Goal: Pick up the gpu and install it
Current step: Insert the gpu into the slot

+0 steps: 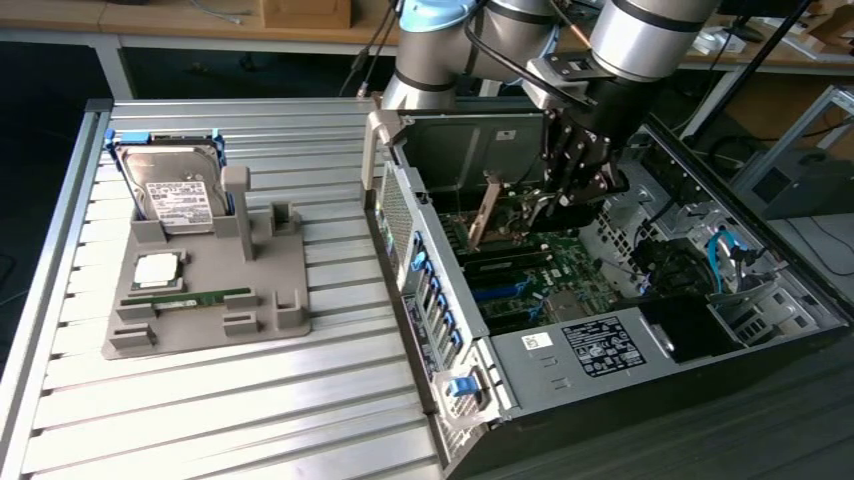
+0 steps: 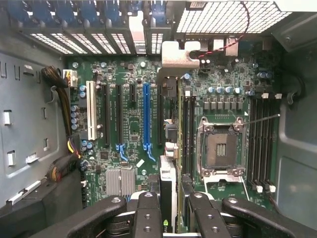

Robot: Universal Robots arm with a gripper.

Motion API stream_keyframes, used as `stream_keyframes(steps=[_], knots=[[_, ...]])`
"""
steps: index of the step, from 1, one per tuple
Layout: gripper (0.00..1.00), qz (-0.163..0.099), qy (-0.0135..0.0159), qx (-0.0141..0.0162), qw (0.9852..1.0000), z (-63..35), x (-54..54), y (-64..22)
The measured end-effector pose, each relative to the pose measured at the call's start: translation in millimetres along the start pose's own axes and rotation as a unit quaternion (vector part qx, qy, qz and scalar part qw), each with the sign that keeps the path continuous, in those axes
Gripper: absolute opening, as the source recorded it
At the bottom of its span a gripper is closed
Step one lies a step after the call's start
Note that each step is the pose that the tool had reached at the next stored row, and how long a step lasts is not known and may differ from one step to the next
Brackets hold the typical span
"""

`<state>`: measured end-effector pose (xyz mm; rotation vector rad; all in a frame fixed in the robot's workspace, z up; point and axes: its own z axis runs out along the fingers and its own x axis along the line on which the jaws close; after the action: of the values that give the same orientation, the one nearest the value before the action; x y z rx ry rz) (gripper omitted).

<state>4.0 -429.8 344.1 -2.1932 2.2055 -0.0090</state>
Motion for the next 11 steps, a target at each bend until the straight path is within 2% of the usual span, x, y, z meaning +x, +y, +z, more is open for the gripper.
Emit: stream_keyframes(steps=[11], knots=[[0.27, 0.000, -0.0001, 0.0000, 1.0000, 3.1, 2.2, 4.7]])
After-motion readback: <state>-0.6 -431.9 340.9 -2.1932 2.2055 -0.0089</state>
